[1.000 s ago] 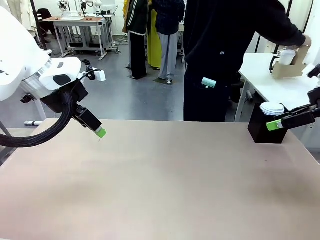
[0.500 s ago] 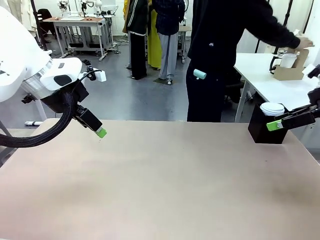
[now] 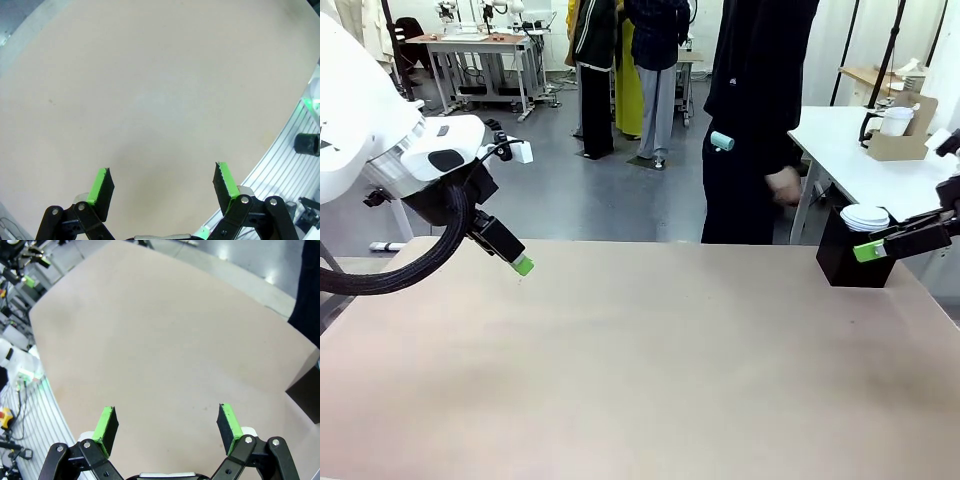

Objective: Pour a drink into a cup and package it in a carrier.
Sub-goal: Insert the held 600 ml Paper Cup into the Cup Carrier.

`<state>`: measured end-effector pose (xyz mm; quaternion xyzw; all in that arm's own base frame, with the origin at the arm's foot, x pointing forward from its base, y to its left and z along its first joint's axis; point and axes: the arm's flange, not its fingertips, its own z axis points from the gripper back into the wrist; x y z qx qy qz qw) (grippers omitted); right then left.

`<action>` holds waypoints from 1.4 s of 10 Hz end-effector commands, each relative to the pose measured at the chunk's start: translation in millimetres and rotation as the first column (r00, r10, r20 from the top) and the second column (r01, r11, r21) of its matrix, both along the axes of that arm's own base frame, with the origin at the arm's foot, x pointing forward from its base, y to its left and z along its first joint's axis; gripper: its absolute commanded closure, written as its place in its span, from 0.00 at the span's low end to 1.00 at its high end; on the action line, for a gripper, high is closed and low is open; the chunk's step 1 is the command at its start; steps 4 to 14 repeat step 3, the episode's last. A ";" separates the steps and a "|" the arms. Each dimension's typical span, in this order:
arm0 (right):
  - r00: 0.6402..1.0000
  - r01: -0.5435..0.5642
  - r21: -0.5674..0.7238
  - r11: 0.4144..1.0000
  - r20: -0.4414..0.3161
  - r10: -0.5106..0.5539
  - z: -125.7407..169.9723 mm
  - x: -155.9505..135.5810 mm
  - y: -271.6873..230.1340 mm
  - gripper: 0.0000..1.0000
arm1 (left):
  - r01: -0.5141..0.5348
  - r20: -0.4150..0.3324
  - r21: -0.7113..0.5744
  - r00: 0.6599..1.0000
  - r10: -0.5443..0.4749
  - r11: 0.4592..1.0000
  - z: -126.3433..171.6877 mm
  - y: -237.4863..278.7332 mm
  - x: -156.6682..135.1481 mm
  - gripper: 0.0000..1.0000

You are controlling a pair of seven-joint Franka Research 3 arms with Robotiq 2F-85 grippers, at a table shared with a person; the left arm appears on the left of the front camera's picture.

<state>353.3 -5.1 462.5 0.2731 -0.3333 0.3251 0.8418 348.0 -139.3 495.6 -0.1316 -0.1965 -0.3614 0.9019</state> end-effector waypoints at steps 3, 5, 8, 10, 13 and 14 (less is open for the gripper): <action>1.000 0.018 -0.011 1.000 -0.023 -0.019 0.8 -2.6 0.3 0.00 | -0.009 -0.007 -0.003 1.000 0.009 1.000 2.6 -0.4 -0.7 0.00; 1.000 0.018 -0.011 1.000 -0.023 -0.019 0.8 -2.6 0.3 0.00 | -0.009 -0.007 -0.003 1.000 0.009 1.000 2.6 -0.4 -0.7 0.00; 1.000 0.018 -0.011 1.000 -0.023 -0.019 0.8 -2.6 0.3 0.00 | -0.009 -0.007 -0.003 1.000 0.009 1.000 2.6 -0.4 -0.7 0.00; 1.000 0.018 -0.011 1.000 -0.023 -0.019 0.8 -2.6 0.3 0.00 | -0.009 -0.007 -0.003 1.000 0.009 1.000 2.6 -0.4 -0.7 0.00; 1.000 0.018 -0.011 1.000 -0.023 -0.019 0.8 -2.6 0.3 0.00 | -0.009 -0.007 -0.003 1.000 0.009 1.000 2.6 -0.4 -0.7 0.00; 1.000 0.018 -0.011 1.000 -0.023 -0.019 0.8 -2.6 0.3 0.00 | -0.009 -0.007 -0.003 1.000 0.009 1.000 2.6 -0.4 -0.7 0.00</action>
